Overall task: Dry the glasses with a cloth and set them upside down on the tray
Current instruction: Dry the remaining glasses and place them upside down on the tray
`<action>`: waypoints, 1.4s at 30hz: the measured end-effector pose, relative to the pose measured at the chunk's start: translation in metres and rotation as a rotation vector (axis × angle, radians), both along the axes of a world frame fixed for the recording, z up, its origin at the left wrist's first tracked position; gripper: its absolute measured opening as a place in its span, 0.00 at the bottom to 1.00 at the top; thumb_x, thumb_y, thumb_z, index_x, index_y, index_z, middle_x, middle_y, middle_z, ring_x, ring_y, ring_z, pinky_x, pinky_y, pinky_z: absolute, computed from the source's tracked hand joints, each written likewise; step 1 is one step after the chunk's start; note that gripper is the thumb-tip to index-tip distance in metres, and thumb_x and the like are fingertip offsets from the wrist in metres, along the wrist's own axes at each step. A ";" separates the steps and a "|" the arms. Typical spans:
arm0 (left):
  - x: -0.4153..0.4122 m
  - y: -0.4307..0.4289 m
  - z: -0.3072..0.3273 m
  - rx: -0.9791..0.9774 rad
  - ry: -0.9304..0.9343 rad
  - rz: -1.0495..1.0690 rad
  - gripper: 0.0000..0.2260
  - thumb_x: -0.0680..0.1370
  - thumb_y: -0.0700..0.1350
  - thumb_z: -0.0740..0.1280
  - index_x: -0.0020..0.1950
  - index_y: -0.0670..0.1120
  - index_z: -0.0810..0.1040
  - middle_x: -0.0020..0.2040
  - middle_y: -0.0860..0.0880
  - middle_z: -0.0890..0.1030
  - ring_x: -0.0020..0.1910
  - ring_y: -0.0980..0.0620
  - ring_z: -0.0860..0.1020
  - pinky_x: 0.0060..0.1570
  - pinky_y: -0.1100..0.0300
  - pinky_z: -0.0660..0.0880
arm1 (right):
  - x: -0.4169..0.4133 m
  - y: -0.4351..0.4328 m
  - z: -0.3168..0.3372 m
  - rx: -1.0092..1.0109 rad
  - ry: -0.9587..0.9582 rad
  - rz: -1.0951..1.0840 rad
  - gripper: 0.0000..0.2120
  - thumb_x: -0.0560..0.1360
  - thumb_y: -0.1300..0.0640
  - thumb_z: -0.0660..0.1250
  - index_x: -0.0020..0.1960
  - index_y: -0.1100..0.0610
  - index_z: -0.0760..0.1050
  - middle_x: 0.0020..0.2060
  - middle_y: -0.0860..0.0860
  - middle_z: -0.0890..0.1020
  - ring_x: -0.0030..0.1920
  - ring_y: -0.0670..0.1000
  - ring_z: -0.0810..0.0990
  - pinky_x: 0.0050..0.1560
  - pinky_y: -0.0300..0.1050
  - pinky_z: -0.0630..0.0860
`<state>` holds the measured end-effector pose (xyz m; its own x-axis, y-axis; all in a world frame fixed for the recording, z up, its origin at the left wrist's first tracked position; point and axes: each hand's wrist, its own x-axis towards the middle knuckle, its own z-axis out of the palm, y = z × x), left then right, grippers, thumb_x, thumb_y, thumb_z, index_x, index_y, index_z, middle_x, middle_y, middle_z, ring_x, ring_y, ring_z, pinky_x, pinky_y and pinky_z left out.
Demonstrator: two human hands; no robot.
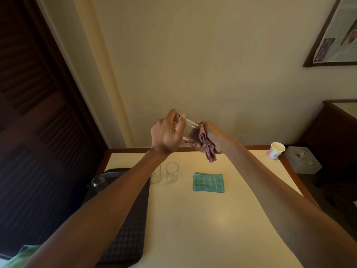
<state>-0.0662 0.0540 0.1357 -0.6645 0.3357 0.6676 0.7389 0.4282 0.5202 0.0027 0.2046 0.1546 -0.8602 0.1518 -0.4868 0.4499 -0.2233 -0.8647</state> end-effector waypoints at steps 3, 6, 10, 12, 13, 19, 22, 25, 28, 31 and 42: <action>-0.001 -0.001 -0.010 -0.030 0.084 -0.027 0.22 0.84 0.61 0.49 0.46 0.45 0.71 0.29 0.56 0.69 0.27 0.49 0.74 0.28 0.59 0.70 | 0.004 -0.002 -0.004 0.015 -0.011 -0.053 0.24 0.84 0.45 0.51 0.43 0.63 0.71 0.35 0.62 0.80 0.22 0.50 0.69 0.18 0.36 0.63; 0.004 0.005 -0.008 -0.053 -0.215 0.048 0.23 0.80 0.64 0.46 0.43 0.49 0.70 0.34 0.50 0.74 0.36 0.45 0.77 0.40 0.53 0.74 | 0.002 -0.012 -0.015 0.123 0.090 -0.217 0.28 0.85 0.43 0.48 0.44 0.63 0.74 0.33 0.60 0.79 0.21 0.50 0.72 0.19 0.37 0.66; 0.004 0.017 -0.001 0.060 -0.886 0.087 0.29 0.81 0.67 0.49 0.49 0.45 0.78 0.45 0.42 0.79 0.44 0.44 0.78 0.48 0.50 0.76 | 0.006 -0.021 -0.039 0.441 0.429 -0.325 0.40 0.85 0.40 0.42 0.36 0.63 0.80 0.27 0.58 0.78 0.25 0.49 0.77 0.29 0.40 0.74; 0.004 0.021 0.000 0.179 -1.160 0.055 0.26 0.83 0.64 0.53 0.51 0.43 0.77 0.40 0.45 0.76 0.35 0.51 0.73 0.35 0.58 0.72 | 0.012 -0.026 -0.041 0.503 0.558 -0.377 0.36 0.85 0.42 0.44 0.39 0.65 0.77 0.25 0.57 0.77 0.24 0.50 0.76 0.27 0.39 0.74; 0.004 0.021 0.001 0.207 -1.268 0.045 0.25 0.83 0.63 0.54 0.49 0.42 0.76 0.36 0.46 0.73 0.31 0.52 0.69 0.30 0.61 0.67 | 0.012 -0.027 -0.041 0.528 0.592 -0.394 0.33 0.85 0.42 0.45 0.43 0.66 0.76 0.25 0.55 0.77 0.23 0.51 0.76 0.27 0.40 0.75; 0.008 0.028 -0.004 0.112 -1.071 0.032 0.25 0.84 0.63 0.51 0.54 0.44 0.77 0.40 0.45 0.76 0.36 0.51 0.75 0.34 0.60 0.72 | 0.010 -0.008 -0.041 0.586 0.513 -0.349 0.36 0.86 0.44 0.45 0.32 0.61 0.78 0.26 0.57 0.80 0.29 0.52 0.80 0.37 0.39 0.78; 0.009 0.023 -0.013 -0.005 -0.478 0.041 0.26 0.80 0.66 0.47 0.42 0.48 0.73 0.35 0.49 0.75 0.37 0.49 0.76 0.38 0.57 0.70 | 0.001 0.005 -0.033 0.270 0.204 -0.199 0.34 0.84 0.41 0.47 0.37 0.62 0.78 0.34 0.62 0.82 0.25 0.54 0.75 0.26 0.42 0.71; 0.004 0.017 -0.020 -0.102 -0.011 -0.043 0.22 0.82 0.64 0.51 0.44 0.48 0.71 0.30 0.55 0.71 0.27 0.52 0.72 0.30 0.60 0.67 | 0.009 0.018 -0.031 -0.043 -0.032 0.023 0.24 0.83 0.45 0.48 0.48 0.65 0.71 0.33 0.61 0.78 0.24 0.51 0.69 0.20 0.37 0.63; 0.002 0.017 -0.021 -0.185 0.213 -0.099 0.20 0.83 0.62 0.56 0.46 0.47 0.73 0.29 0.60 0.64 0.25 0.53 0.66 0.28 0.62 0.61 | 0.016 0.024 -0.040 -0.179 -0.069 0.100 0.20 0.81 0.48 0.50 0.54 0.64 0.69 0.34 0.60 0.77 0.26 0.50 0.70 0.20 0.37 0.65; 0.007 0.026 -0.021 -0.193 0.107 -0.013 0.22 0.82 0.63 0.53 0.46 0.47 0.72 0.31 0.56 0.70 0.29 0.50 0.72 0.30 0.59 0.67 | 0.013 0.017 -0.044 -0.159 -0.020 -0.073 0.26 0.83 0.43 0.51 0.51 0.66 0.72 0.33 0.60 0.78 0.26 0.52 0.71 0.19 0.37 0.65; 0.008 0.039 -0.004 -0.193 -0.240 0.027 0.25 0.79 0.66 0.51 0.40 0.47 0.72 0.32 0.50 0.75 0.34 0.47 0.75 0.38 0.54 0.71 | 0.012 0.014 -0.045 -0.071 0.067 -0.268 0.26 0.84 0.42 0.52 0.51 0.63 0.76 0.37 0.62 0.80 0.25 0.54 0.75 0.20 0.39 0.69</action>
